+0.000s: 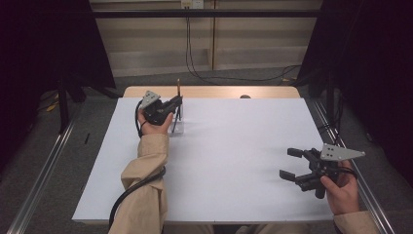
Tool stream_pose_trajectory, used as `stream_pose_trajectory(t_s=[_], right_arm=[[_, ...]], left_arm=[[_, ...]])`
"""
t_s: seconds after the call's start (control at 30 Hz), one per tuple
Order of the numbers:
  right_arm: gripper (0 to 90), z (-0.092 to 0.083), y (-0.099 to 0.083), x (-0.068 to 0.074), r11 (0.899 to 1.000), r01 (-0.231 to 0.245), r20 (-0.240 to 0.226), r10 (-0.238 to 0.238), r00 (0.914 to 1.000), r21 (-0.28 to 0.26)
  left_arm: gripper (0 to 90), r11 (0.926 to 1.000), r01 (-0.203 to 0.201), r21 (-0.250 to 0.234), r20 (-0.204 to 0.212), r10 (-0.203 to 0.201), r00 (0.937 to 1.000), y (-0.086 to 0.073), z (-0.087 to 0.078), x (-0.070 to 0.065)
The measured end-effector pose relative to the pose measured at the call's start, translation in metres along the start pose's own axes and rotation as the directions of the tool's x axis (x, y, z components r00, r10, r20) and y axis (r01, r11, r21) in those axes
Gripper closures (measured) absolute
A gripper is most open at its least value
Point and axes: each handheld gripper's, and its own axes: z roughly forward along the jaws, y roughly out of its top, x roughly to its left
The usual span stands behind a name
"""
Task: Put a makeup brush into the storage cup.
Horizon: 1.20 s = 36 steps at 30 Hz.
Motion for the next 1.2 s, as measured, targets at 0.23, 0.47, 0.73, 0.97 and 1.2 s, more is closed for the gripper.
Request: stream_pose_trajectory(t_s=[0.23,0.47,0.73,0.97,1.2], right_arm=[[9.1,0.0,0.0,0.0,1.0,0.0,-0.001,0.0,1.0,-0.002],[9.1,0.0,0.001,0.0,1.0,0.004,0.0,-0.004,1.0,-0.002],[9.1,0.001,0.001,0.001,1.0,0.002,-0.003,-0.002,1.0,0.0],[9.1,0.001,0.0,0.001,1.0,0.002,-0.001,-0.002,1.0,0.003],[9.1,0.001,0.0,0.001,1.0,0.005,-0.001,-0.005,1.0,0.002]], left_arm=[[83.6,0.9999,-0.001,0.011,-0.001,0.001,1.0,-0.005,0.0,0.0],[83.2,0.9998,0.003,0.019,-0.005,-0.003,1.0,-0.009,0.0,-0.002],[83.2,0.9996,0.015,0.025,-0.009,-0.015,0.9999,-0.013,-0.002,0.0],[83.2,0.9995,0.01,0.028,-0.008,-0.01,0.9999,-0.014,-0.001,-0.001],[72.3,0.9997,0.016,0.019,-0.018,-0.015,0.9997,-0.013,-0.002,-0.001]])
